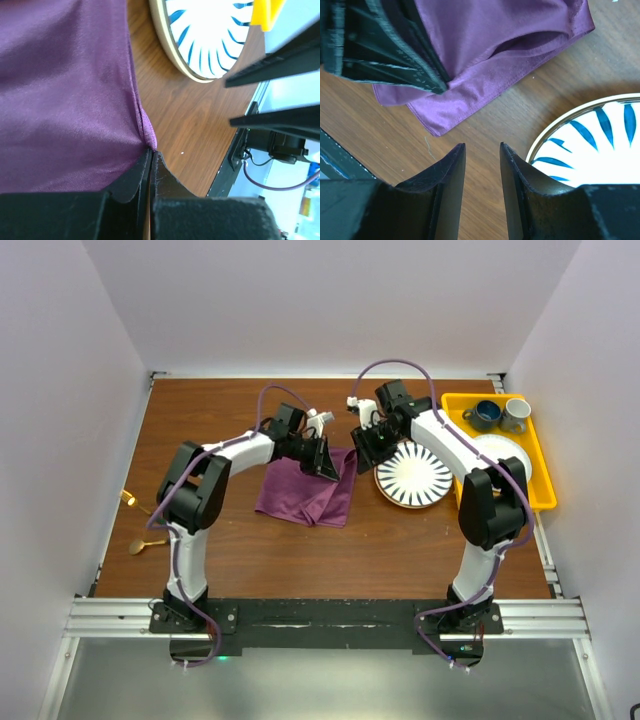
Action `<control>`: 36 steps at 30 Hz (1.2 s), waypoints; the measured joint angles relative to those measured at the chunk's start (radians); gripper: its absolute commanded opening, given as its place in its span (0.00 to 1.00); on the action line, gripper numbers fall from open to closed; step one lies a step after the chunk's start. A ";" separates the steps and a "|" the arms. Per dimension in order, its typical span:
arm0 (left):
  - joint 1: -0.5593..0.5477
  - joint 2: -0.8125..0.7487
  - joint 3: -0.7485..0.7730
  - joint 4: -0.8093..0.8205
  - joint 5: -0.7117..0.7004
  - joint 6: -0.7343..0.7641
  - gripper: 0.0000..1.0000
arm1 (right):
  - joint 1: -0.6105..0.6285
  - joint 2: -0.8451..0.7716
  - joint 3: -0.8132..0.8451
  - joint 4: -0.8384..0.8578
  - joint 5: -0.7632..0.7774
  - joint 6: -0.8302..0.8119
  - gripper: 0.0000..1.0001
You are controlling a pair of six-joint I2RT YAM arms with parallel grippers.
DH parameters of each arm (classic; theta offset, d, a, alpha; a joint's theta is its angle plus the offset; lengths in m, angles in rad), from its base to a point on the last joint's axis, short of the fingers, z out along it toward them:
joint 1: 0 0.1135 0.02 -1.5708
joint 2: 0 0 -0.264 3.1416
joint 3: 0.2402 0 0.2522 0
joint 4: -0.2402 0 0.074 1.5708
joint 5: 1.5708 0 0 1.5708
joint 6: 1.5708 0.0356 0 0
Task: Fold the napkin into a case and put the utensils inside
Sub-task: Fold the rectangle-folded napkin at the center of the board.
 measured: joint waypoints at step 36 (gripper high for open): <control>-0.002 0.099 0.000 0.214 0.031 -0.206 0.45 | -0.011 0.000 -0.029 0.006 0.026 0.010 0.40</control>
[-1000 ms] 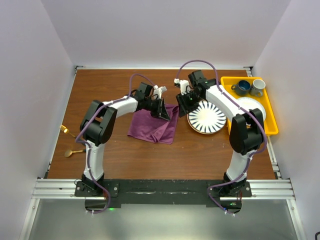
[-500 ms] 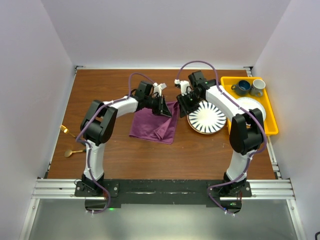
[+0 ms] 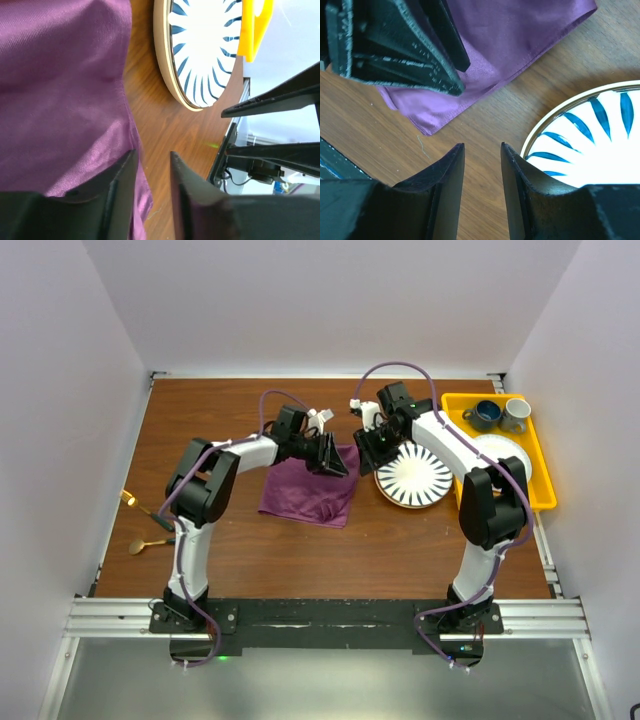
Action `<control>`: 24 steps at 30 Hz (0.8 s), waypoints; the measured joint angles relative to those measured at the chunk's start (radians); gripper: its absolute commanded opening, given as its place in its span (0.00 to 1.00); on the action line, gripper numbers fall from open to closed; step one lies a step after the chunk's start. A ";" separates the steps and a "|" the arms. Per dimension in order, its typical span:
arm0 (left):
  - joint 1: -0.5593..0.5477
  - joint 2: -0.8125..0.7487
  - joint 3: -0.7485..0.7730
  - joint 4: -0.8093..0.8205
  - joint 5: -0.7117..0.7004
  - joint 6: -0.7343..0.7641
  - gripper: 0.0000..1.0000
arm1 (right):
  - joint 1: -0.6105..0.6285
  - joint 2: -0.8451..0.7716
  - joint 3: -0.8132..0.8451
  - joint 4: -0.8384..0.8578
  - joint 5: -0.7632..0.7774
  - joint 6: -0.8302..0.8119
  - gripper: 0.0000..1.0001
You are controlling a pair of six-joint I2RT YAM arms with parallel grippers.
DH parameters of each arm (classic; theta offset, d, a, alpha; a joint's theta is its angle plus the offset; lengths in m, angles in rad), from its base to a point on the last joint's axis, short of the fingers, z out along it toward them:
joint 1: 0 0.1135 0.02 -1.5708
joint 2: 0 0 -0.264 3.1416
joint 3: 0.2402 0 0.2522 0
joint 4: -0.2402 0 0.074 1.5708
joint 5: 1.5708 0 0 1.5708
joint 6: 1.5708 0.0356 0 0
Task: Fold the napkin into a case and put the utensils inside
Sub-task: Fold the rectangle-folded napkin at the center of the board, then rotate the square-folded napkin at the center of the board.
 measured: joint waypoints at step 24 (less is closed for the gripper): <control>0.399 -0.357 -0.224 -0.635 -0.156 0.652 0.61 | 0.000 0.262 0.282 0.078 -0.003 -0.016 0.51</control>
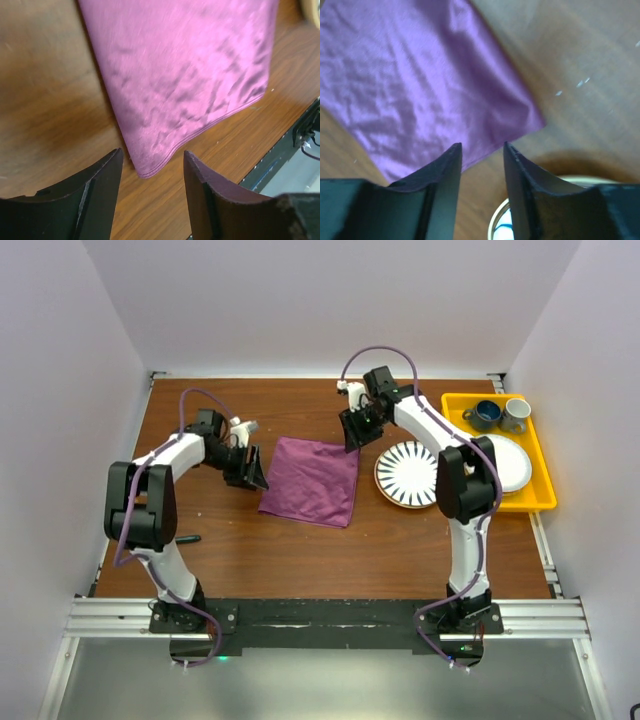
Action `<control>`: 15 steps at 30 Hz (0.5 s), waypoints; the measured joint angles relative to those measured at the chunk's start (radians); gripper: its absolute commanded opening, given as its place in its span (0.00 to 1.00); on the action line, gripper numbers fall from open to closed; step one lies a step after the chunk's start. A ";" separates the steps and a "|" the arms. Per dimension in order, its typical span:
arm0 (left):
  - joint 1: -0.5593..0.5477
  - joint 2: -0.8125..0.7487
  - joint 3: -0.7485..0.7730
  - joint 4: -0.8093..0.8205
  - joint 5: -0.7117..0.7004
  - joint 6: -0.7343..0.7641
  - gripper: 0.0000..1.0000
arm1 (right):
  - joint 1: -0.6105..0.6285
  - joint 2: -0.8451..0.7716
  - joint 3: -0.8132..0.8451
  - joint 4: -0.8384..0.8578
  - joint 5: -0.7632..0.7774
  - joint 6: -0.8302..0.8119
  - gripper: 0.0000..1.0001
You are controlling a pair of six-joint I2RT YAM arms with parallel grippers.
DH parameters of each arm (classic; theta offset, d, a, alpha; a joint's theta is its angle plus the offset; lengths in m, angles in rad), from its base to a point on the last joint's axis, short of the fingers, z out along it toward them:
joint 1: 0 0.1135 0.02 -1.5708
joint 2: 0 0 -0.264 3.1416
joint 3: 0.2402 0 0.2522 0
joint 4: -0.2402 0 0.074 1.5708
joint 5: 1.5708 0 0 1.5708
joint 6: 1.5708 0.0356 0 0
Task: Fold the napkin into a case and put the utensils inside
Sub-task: Rotate the square-folded napkin at the center of the board.
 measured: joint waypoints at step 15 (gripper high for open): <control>-0.016 0.134 -0.012 0.022 0.013 0.006 0.14 | 0.000 0.198 0.154 0.110 0.063 -0.005 0.42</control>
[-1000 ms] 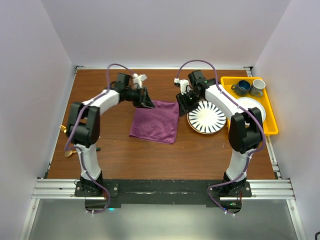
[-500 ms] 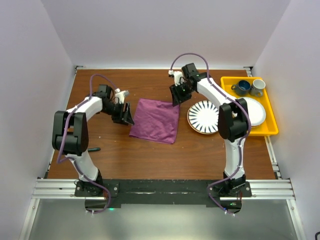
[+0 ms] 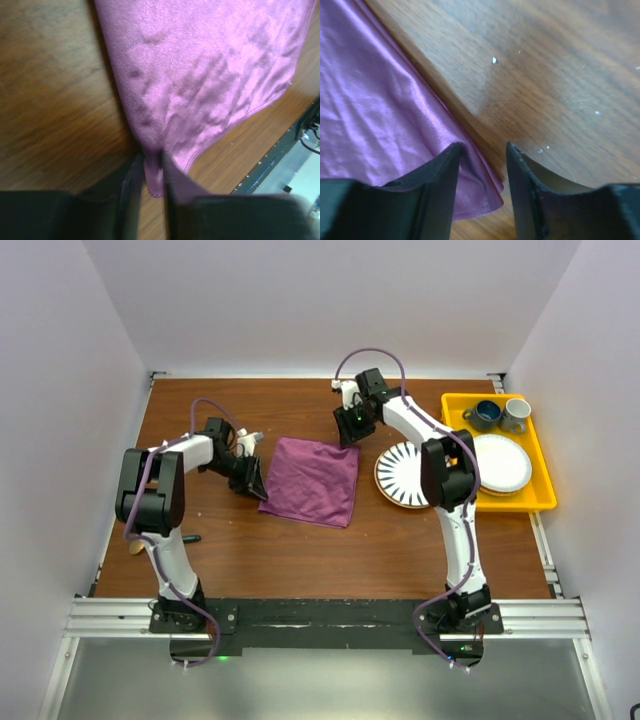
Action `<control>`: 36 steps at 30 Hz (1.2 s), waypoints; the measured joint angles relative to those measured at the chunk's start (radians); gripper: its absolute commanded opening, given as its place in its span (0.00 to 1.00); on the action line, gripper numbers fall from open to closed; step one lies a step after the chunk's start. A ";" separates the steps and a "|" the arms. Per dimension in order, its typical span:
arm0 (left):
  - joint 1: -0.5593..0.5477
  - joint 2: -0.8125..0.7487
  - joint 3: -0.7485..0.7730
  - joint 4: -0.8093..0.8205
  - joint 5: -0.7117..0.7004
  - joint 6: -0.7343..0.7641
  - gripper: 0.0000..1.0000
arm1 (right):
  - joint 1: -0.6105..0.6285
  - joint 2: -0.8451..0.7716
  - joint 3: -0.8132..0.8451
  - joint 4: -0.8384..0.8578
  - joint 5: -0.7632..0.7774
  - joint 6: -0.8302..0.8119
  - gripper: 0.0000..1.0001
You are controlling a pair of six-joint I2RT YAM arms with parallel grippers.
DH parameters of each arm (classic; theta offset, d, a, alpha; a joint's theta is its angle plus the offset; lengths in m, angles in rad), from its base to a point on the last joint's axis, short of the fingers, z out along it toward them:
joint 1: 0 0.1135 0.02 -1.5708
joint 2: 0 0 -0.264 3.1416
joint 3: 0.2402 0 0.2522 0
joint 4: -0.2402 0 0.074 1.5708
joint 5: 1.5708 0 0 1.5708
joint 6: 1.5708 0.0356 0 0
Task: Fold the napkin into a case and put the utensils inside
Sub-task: Rotate the square-folded napkin at the center of the board, then smooth out the square-folded napkin at the center of the board.
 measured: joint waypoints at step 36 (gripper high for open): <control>0.137 -0.055 0.253 -0.096 -0.064 0.388 0.41 | 0.051 -0.294 -0.301 -0.186 -0.166 0.036 0.31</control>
